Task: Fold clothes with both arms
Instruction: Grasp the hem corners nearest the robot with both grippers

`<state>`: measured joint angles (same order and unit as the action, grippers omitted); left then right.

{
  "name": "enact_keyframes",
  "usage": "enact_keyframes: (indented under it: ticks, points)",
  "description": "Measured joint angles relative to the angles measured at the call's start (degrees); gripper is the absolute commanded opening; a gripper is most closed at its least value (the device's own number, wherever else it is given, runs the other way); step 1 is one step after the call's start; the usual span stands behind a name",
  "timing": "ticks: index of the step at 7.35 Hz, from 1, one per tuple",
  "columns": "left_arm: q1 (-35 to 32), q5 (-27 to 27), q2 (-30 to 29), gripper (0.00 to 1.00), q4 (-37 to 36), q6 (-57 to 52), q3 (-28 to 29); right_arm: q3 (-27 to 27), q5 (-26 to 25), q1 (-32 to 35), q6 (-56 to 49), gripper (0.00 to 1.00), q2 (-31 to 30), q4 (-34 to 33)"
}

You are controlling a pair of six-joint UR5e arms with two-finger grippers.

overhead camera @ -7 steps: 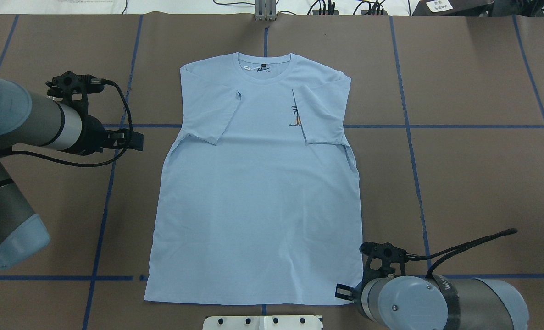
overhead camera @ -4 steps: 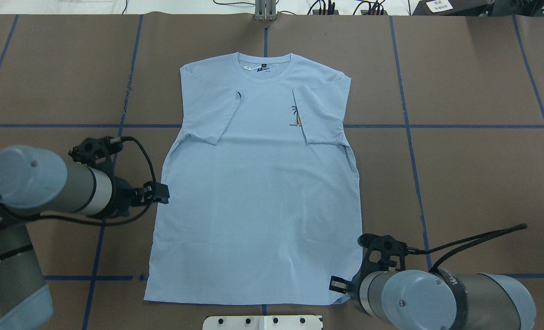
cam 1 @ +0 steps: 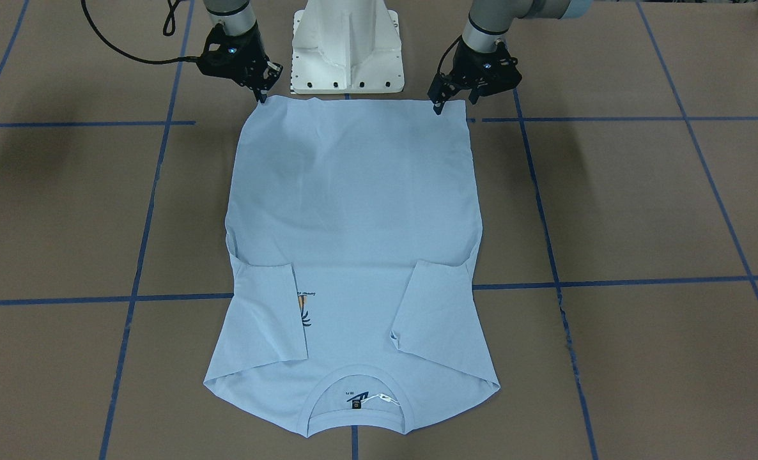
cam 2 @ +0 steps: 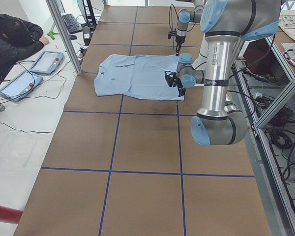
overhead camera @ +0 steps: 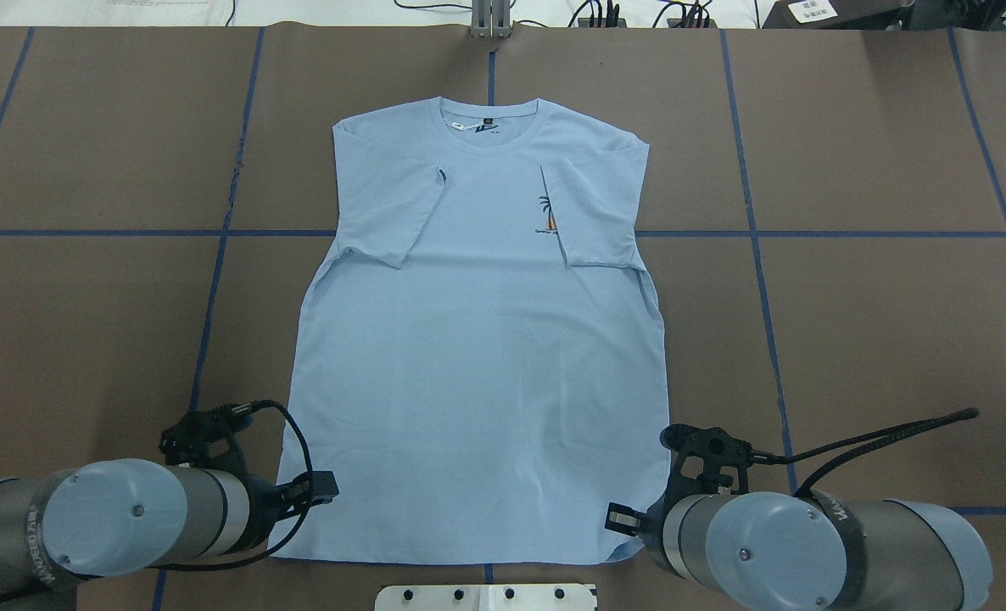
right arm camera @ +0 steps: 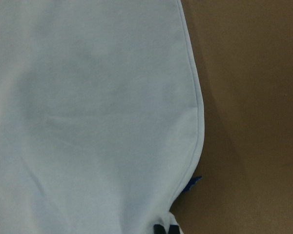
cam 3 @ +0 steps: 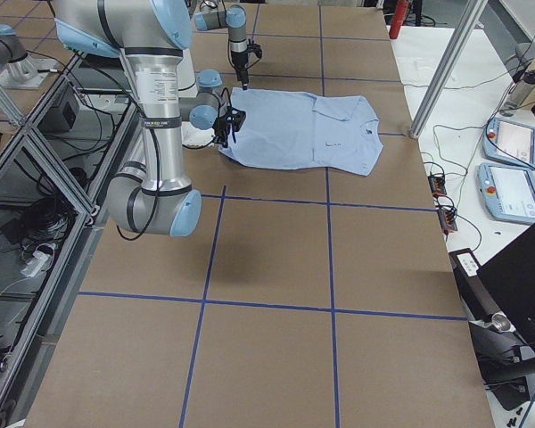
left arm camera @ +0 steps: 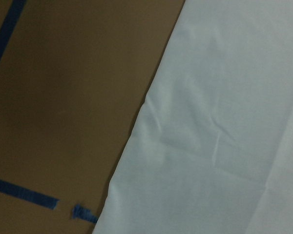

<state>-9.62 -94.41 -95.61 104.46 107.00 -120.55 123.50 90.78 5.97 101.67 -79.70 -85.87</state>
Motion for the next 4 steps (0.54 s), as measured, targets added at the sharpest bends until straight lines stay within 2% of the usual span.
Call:
enact_keyframes:
  ticks: [2,4]
  points:
    - [2.3,0.6,1.2,0.91,-0.1,1.9,0.9,-0.1,0.0,0.3,-0.3,0.0,0.0,0.0]
    - [2.7,0.8,1.6,0.81,-0.2,2.2,1.8,-0.1,0.1,0.7,-0.5,0.0,0.0,0.0]
